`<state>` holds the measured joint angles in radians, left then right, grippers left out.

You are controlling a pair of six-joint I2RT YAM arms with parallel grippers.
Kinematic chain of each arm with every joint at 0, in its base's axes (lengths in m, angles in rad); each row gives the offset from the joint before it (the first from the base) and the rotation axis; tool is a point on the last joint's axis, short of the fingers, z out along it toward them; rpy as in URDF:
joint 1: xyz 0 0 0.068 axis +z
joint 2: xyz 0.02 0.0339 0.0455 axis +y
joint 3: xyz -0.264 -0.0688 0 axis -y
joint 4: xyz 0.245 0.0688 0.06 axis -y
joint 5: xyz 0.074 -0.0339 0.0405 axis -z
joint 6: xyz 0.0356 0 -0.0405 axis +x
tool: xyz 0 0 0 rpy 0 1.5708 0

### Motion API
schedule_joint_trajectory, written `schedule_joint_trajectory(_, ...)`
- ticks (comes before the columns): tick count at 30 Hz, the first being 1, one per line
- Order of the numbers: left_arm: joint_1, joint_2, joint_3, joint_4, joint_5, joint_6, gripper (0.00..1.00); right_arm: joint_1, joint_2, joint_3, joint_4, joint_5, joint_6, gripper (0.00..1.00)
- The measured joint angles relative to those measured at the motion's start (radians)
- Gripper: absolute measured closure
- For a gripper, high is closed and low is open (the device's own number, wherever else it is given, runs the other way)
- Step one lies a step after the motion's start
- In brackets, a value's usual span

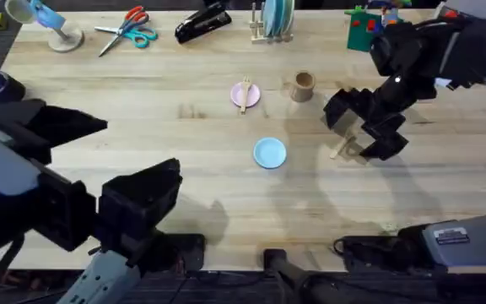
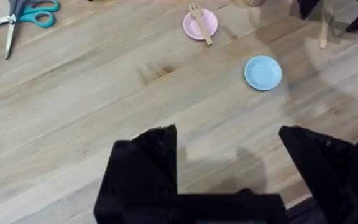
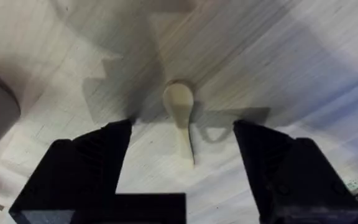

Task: Pick up a utensil and set it on the pink plate, then put the other utensil in the container.

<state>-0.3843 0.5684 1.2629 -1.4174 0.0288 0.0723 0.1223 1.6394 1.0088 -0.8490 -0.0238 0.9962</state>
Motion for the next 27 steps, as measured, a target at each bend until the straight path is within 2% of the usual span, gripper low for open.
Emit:
schedule_joint_trajectory(9, 0.0, 0.0, 0.0, 0.0, 0.0, 0.0, 0.006, 0.0, 0.0, 0.0, 0.001, 0.0, 0.003, 0.016)
schedule_joint_trajectory(23, 0.0, 0.0, 0.0, 0.0, 0.0, 0.0, 0.005, 0.0, 0.0, 0.0, 0.003, 0.0, 0.003, 0.607)
schedule_joint_trajectory(27, 0.0, 0.0, 0.0, 0.0, 0.0, 0.001, 0.006, 0.0, 0.0, 0.0, 0.015, -0.011, 0.007, 0.937)
